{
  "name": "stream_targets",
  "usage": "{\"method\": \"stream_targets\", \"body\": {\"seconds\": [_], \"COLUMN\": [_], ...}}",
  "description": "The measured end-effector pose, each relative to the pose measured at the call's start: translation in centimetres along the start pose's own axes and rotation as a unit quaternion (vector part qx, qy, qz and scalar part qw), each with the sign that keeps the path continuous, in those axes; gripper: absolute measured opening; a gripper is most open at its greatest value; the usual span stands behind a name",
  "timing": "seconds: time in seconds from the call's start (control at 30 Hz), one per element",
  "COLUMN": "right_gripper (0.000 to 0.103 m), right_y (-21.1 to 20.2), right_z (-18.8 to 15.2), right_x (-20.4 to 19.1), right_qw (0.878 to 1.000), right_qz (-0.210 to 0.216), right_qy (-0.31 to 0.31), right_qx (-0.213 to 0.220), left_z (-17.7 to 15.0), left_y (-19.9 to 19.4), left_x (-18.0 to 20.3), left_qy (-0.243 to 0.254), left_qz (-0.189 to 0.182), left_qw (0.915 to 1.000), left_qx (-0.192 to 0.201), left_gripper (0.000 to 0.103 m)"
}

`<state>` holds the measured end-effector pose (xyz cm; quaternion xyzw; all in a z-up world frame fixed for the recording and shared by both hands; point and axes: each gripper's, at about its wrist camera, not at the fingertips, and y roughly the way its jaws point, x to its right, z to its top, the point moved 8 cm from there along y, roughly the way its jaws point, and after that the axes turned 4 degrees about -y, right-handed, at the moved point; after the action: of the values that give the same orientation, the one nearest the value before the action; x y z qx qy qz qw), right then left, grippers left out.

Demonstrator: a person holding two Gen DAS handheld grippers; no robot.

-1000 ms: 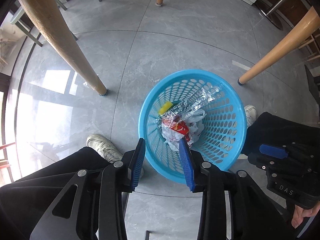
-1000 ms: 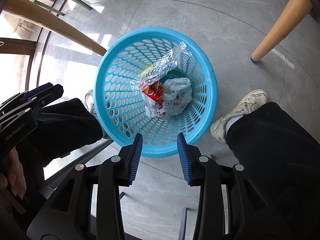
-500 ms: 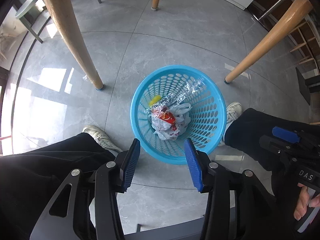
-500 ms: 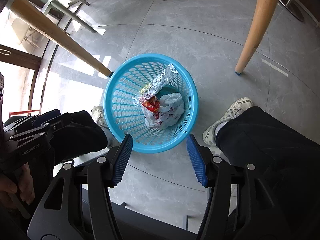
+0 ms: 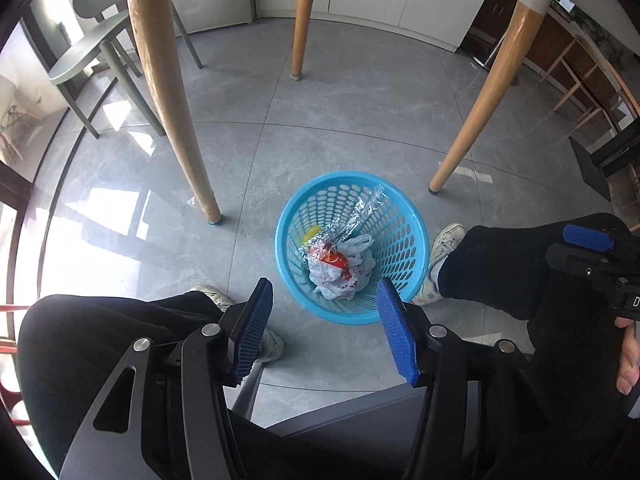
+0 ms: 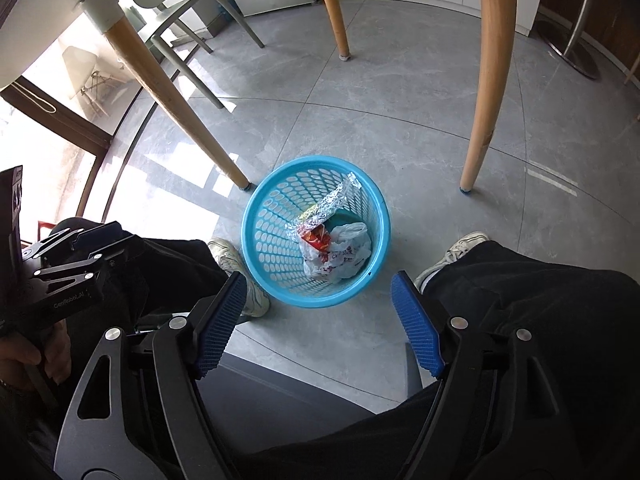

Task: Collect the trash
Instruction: 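Raise both tools back toward the remaining items on the table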

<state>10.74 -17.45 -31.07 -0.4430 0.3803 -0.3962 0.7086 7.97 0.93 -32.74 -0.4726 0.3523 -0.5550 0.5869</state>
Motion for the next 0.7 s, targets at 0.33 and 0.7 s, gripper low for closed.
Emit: {"method": "stream_targets", "body": {"seconds": [0.33,0.7], "right_gripper": [0.075,0.076], "right_y": [-7.6,-16.3], "right_z": [-0.1,4.4], "right_x": [-0.2,-3.4], "right_qw": [0.997,0.982], "right_qz": [-0.02,-0.021], "right_qy": [-0.034,-0.087], "right_qx": [0.068,0.166], "left_z": [0.2,4.8], "left_y": [-7.1,-15.8], "left_x": [-1.5,-2.5], "left_qy": [0.004,0.011], "left_qz": [0.012,0.031], "left_qw": [0.9975,0.9826], "left_qx": [0.07,0.183], "left_gripper": [0.054,0.057]}}
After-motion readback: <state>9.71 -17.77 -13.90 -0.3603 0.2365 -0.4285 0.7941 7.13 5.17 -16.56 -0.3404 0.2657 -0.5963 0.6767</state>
